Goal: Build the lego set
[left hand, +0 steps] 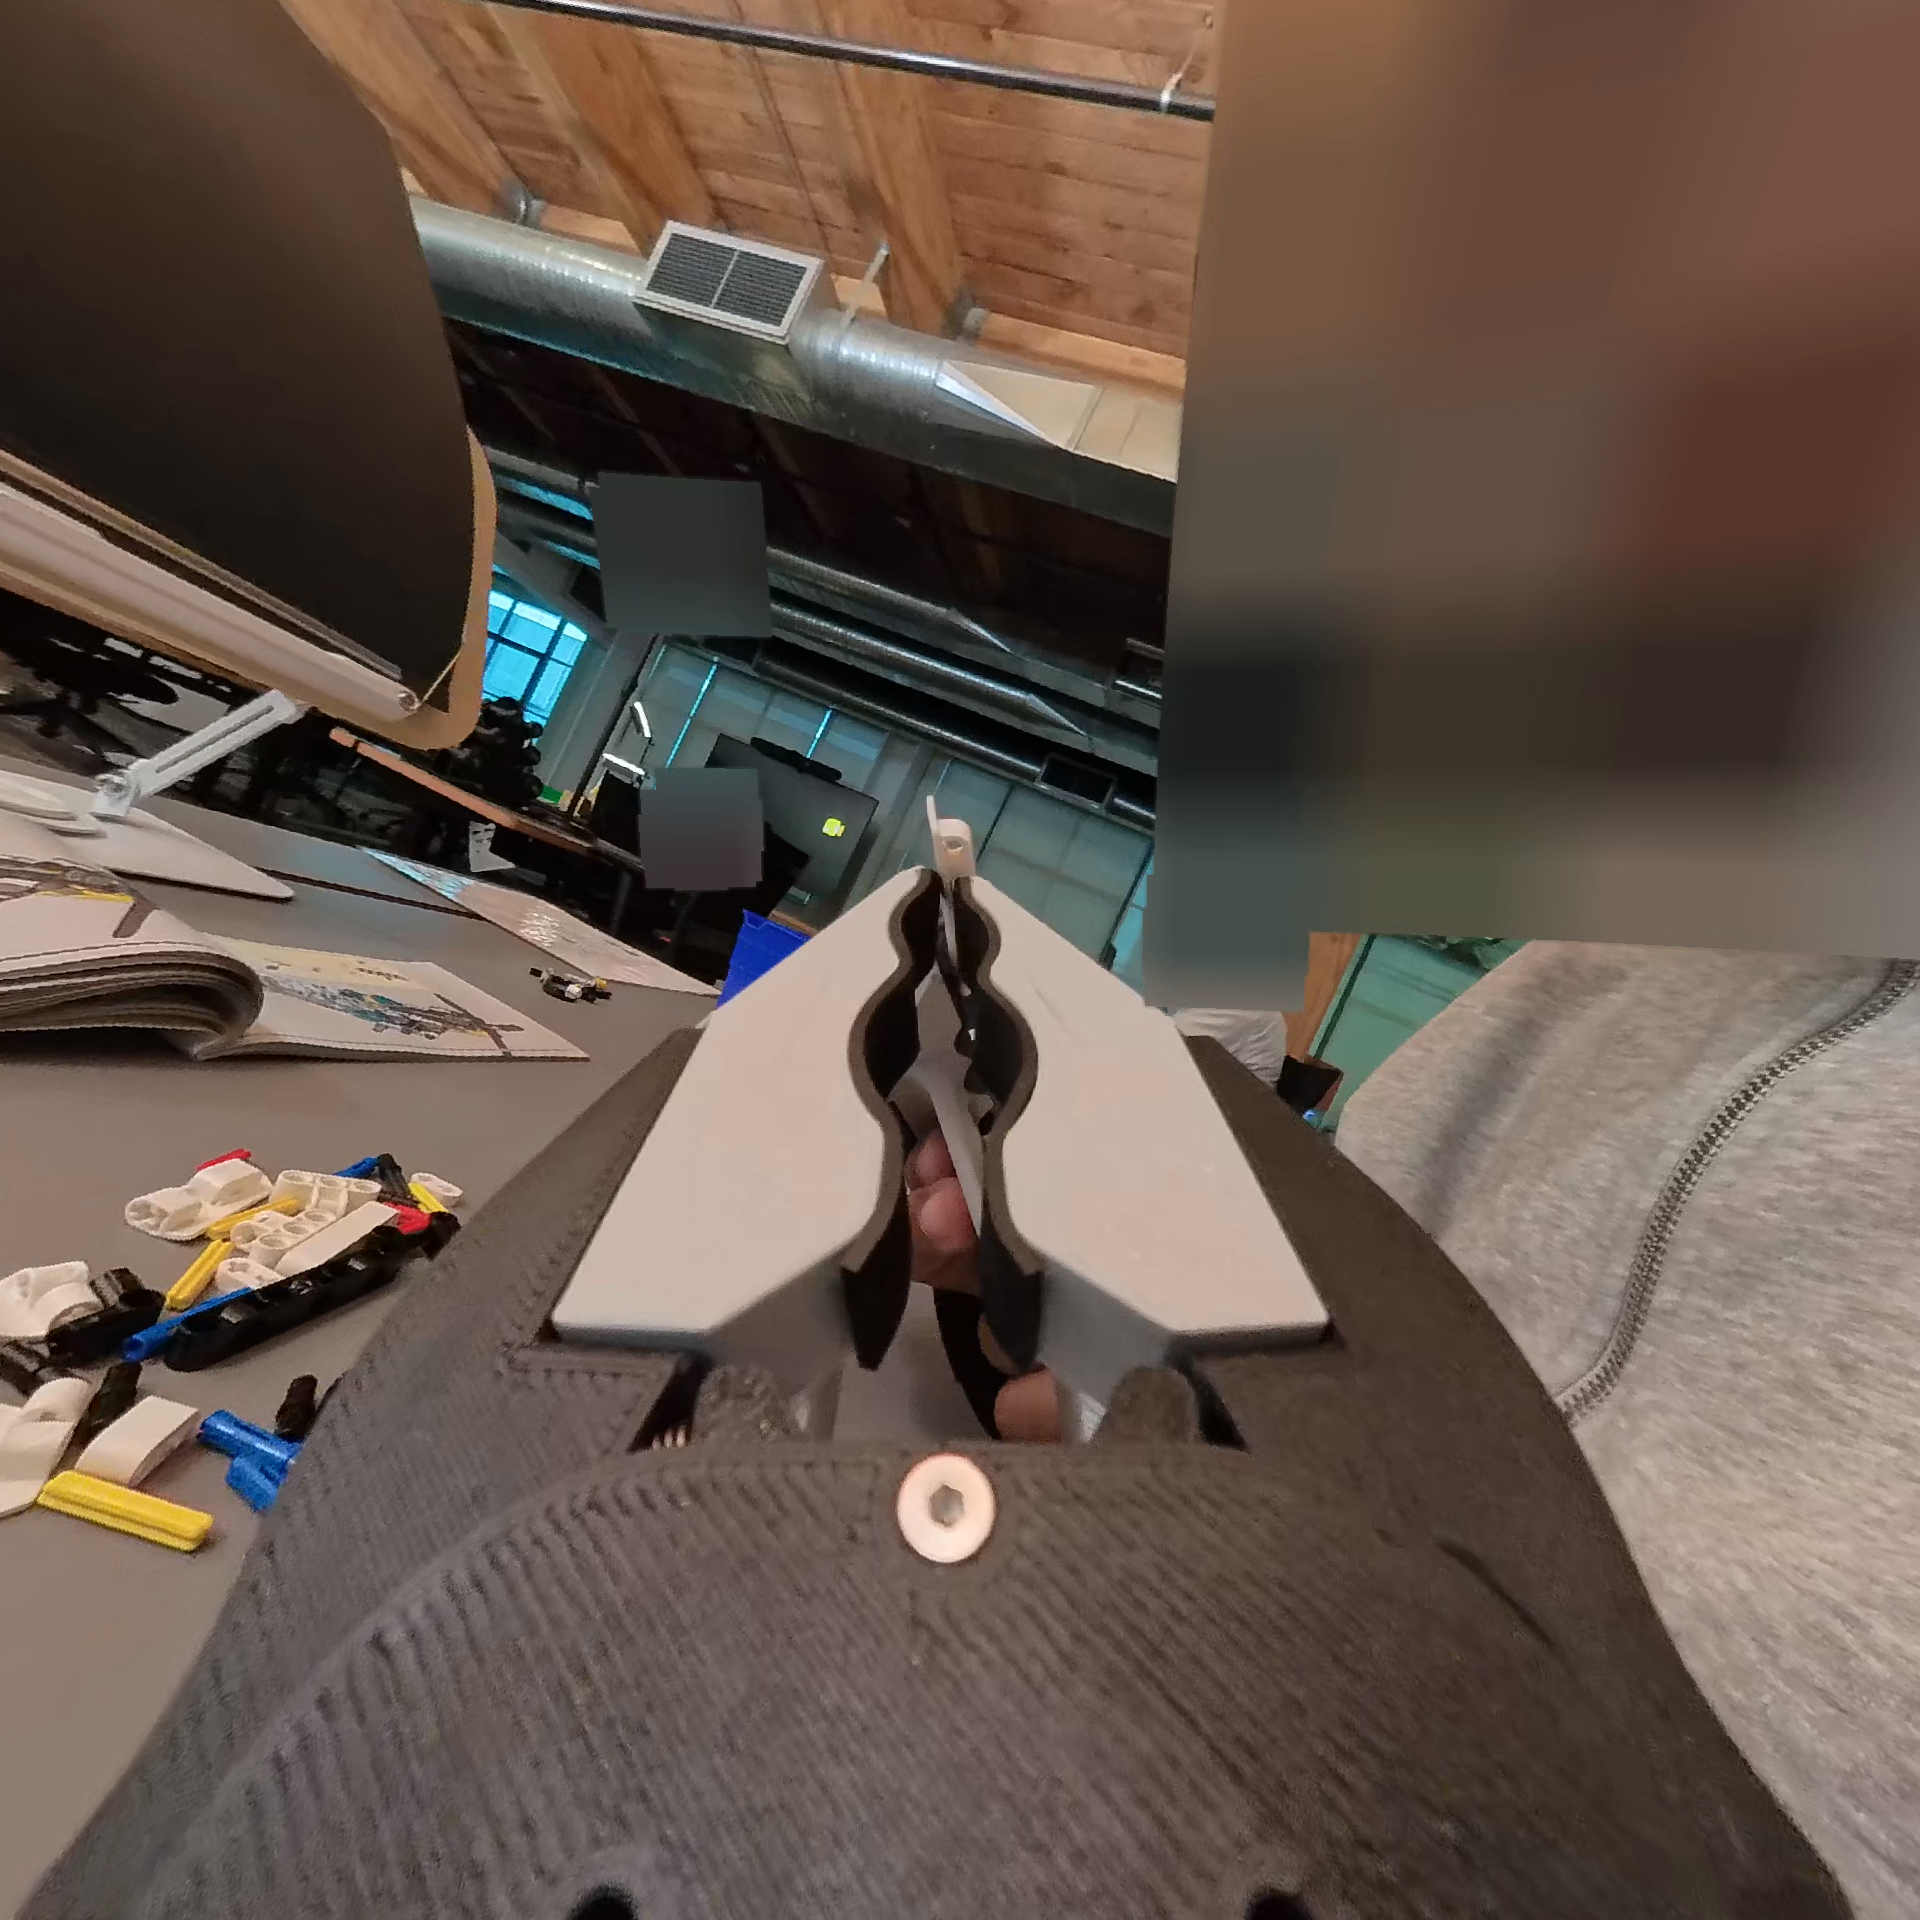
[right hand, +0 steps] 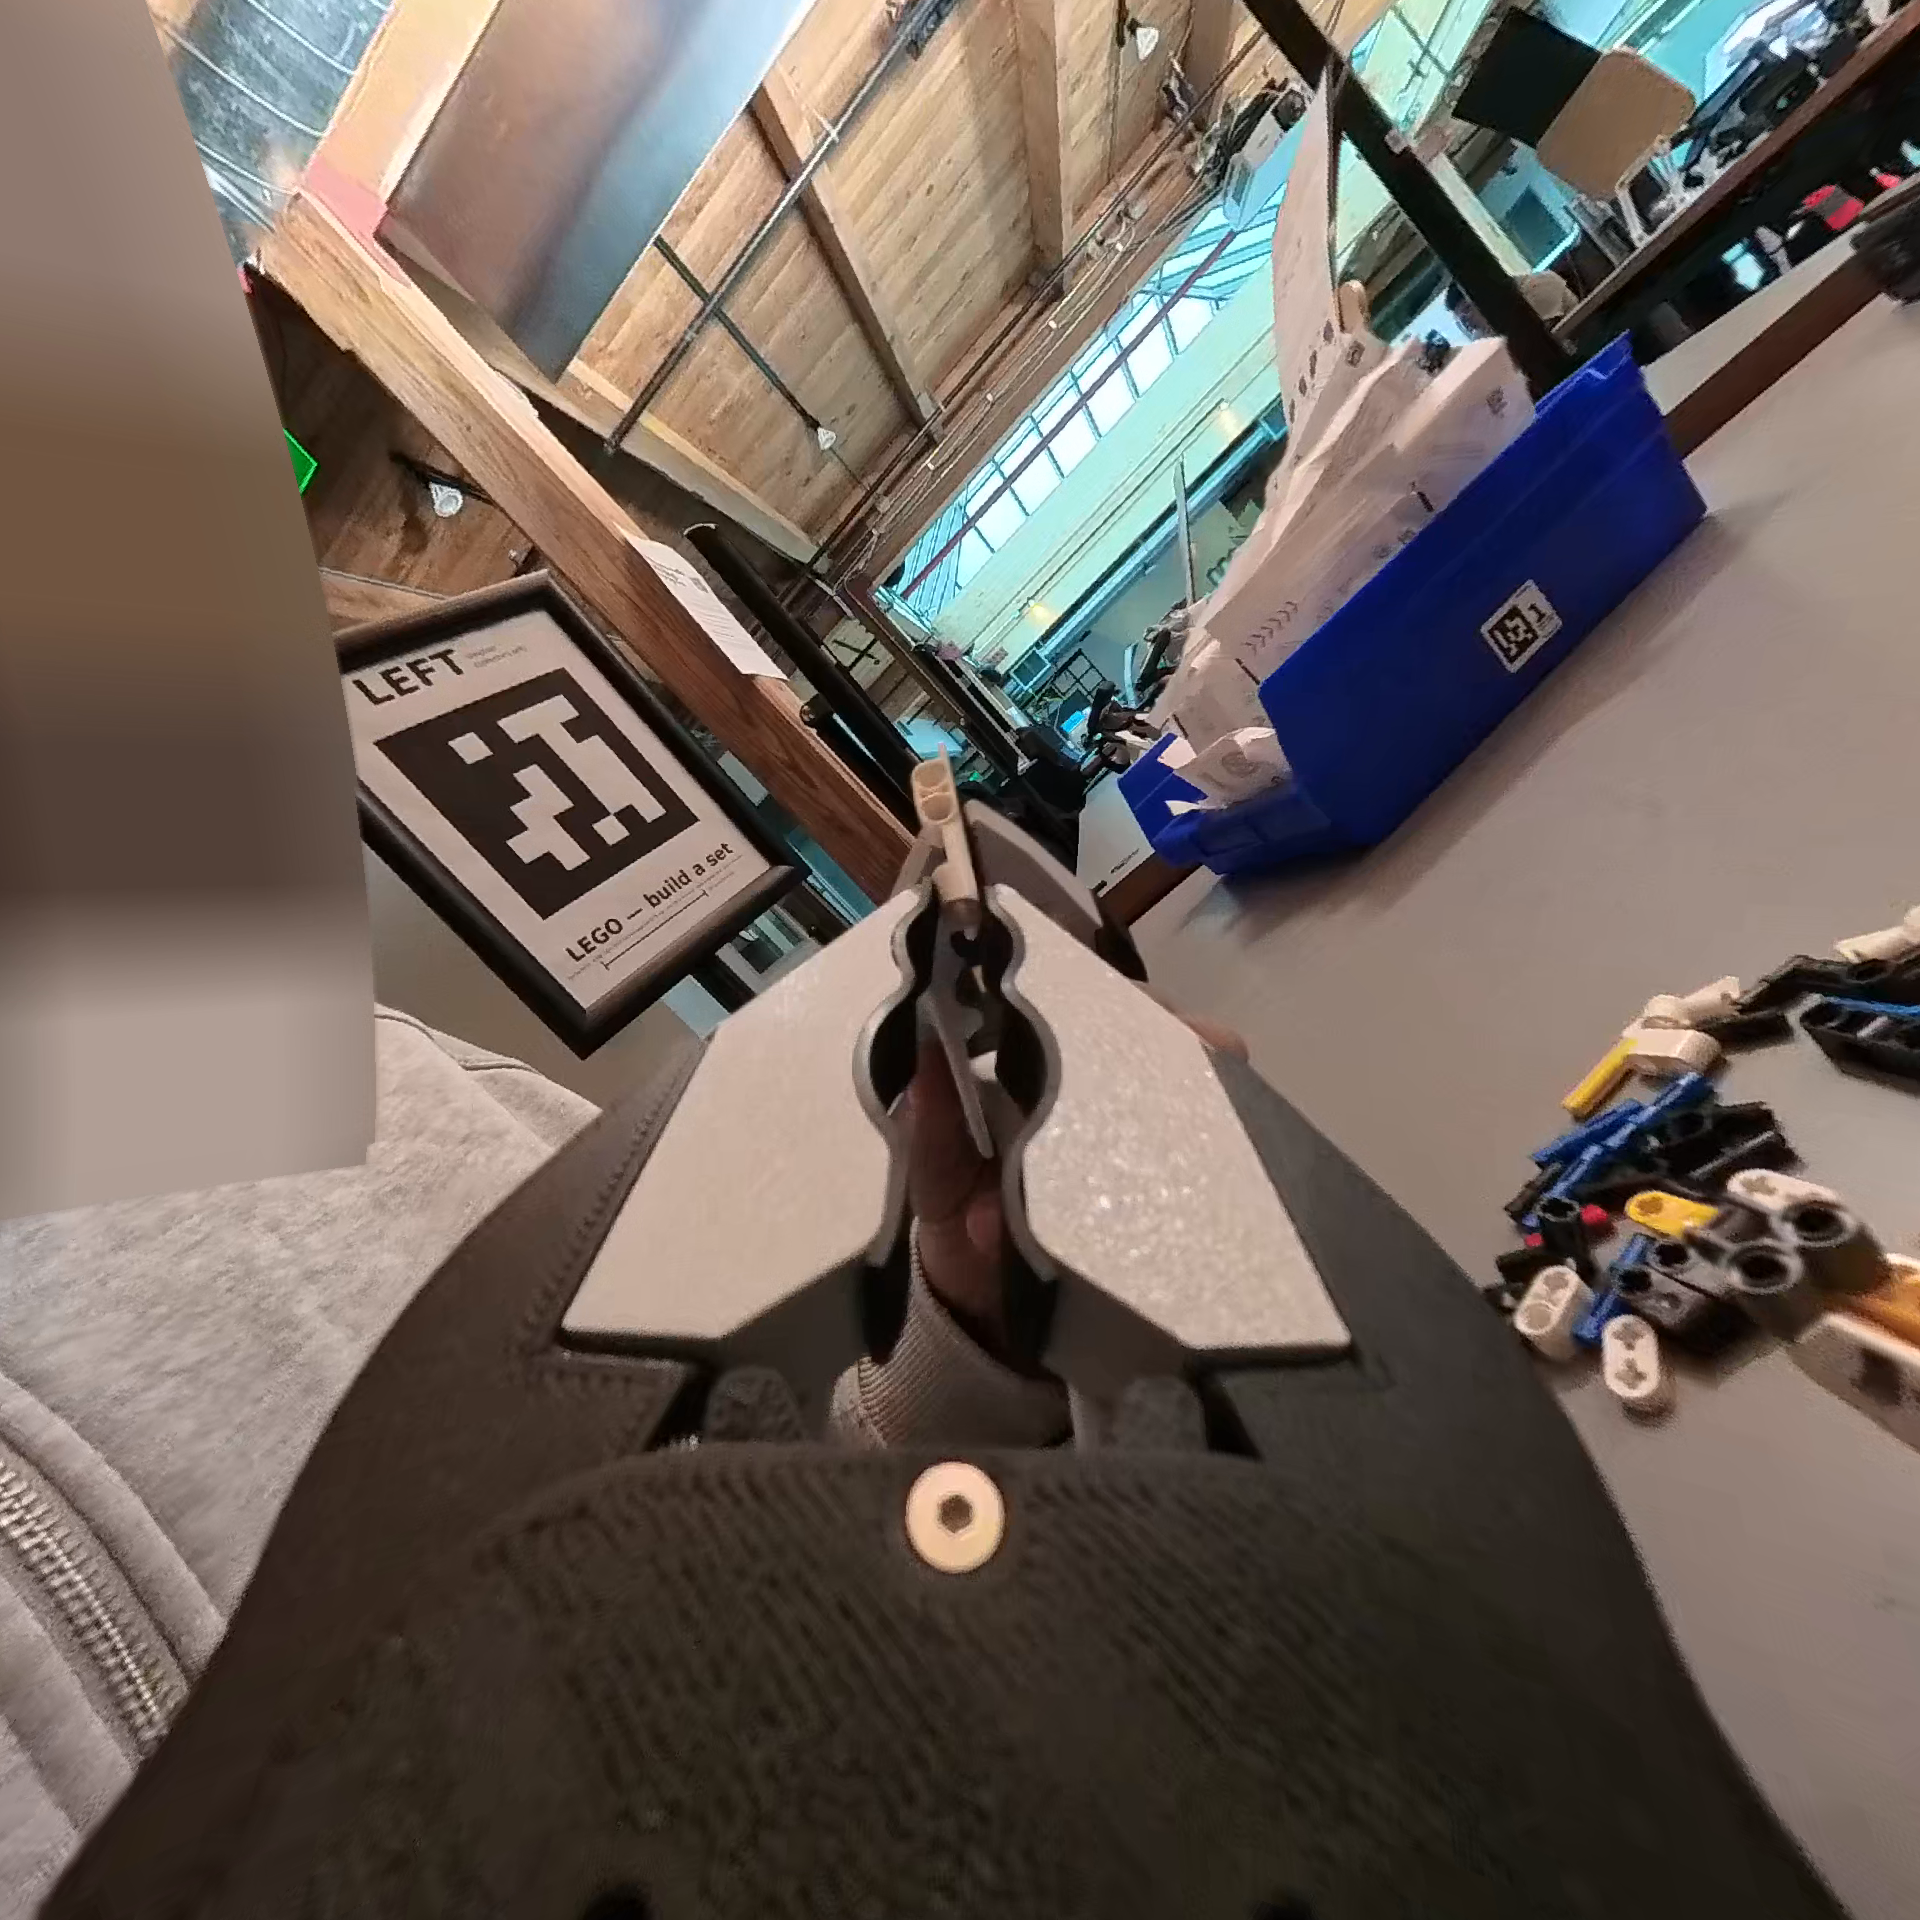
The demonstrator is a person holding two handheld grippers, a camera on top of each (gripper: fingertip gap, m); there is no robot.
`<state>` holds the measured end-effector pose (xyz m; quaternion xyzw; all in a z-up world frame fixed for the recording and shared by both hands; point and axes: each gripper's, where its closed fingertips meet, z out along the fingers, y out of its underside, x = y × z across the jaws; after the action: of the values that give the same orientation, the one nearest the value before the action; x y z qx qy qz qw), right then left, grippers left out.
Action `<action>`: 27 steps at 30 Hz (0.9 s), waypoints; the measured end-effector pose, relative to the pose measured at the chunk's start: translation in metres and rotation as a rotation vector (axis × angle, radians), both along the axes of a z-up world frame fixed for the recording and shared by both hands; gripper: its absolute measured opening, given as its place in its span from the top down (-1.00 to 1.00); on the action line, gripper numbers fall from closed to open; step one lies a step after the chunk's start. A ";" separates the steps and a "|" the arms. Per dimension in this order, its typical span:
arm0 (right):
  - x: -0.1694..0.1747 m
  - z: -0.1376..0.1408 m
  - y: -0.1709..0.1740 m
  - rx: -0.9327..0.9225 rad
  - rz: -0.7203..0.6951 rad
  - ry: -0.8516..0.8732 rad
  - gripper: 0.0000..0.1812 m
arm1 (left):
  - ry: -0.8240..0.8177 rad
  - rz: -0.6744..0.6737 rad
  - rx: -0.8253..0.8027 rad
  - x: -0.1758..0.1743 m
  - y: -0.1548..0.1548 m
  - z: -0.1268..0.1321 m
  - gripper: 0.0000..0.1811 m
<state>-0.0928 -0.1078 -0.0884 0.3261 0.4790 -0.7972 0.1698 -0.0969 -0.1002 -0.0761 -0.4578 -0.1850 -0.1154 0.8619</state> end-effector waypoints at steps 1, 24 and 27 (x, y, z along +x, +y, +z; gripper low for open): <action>0.001 0.001 0.000 0.001 -0.004 0.010 0.95 | 0.000 -0.007 0.005 0.000 -0.001 0.000 1.00; -0.050 -0.010 0.074 0.959 -0.241 0.232 0.76 | -0.008 0.343 -0.064 -0.049 -0.075 -0.004 1.00; -0.037 -0.032 0.050 1.028 -0.153 0.249 0.78 | -0.036 0.327 -0.029 -0.051 -0.079 -0.003 1.00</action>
<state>-0.1299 -0.0576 -0.1208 0.3042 0.7990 -0.5025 -0.1286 -0.1475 -0.1794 -0.0793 -0.4319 -0.2739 0.0212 0.8591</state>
